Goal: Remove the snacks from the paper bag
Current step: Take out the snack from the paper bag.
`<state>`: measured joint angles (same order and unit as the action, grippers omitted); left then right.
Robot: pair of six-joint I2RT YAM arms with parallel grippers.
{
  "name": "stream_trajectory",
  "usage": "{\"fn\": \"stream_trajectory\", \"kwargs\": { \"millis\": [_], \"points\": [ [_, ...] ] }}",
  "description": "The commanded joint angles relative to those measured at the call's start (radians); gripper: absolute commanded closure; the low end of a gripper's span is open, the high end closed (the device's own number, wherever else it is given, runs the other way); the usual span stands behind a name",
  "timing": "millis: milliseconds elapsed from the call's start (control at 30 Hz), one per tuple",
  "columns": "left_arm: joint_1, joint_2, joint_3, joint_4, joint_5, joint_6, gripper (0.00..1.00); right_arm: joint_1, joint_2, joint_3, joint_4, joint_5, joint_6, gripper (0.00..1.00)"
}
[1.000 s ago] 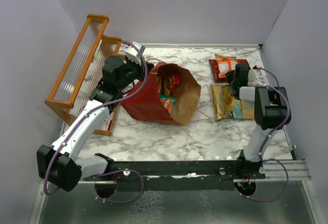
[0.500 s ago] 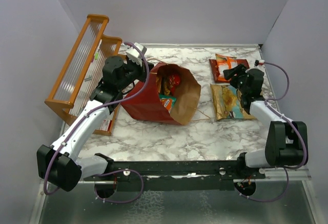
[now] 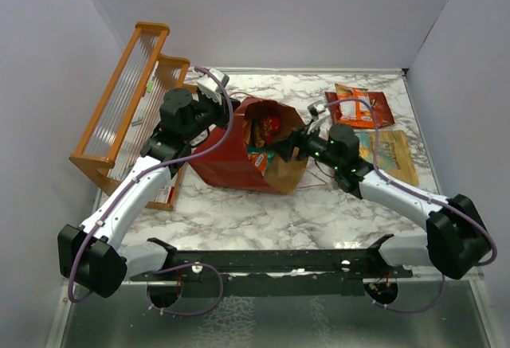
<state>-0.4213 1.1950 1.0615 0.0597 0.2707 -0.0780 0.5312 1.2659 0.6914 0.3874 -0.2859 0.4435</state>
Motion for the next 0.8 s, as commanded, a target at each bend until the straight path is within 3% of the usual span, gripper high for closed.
{"fn": "stream_trajectory", "kwargs": {
  "millis": [0, 367, 600, 767],
  "points": [
    [0.001, -0.014, -0.002, 0.027, 0.024, -0.011, 1.00, 0.114, 0.121, 0.037, 0.059, 0.190, -0.040, 0.35],
    [0.001, -0.016, -0.009, 0.048, 0.057, -0.046, 1.00, 0.145, 0.352, 0.118, 0.170, 0.525, 0.173, 0.44],
    [-0.003, -0.028, -0.002, 0.039, 0.050, -0.043, 1.00, 0.145, 0.427, 0.130, 0.235, 0.573, 0.210, 0.44],
    [-0.006, -0.032, 0.000, 0.037, 0.046, -0.042, 1.00, 0.145, 0.468, 0.165, 0.225, 0.623, 0.215, 0.51]
  ]
}}
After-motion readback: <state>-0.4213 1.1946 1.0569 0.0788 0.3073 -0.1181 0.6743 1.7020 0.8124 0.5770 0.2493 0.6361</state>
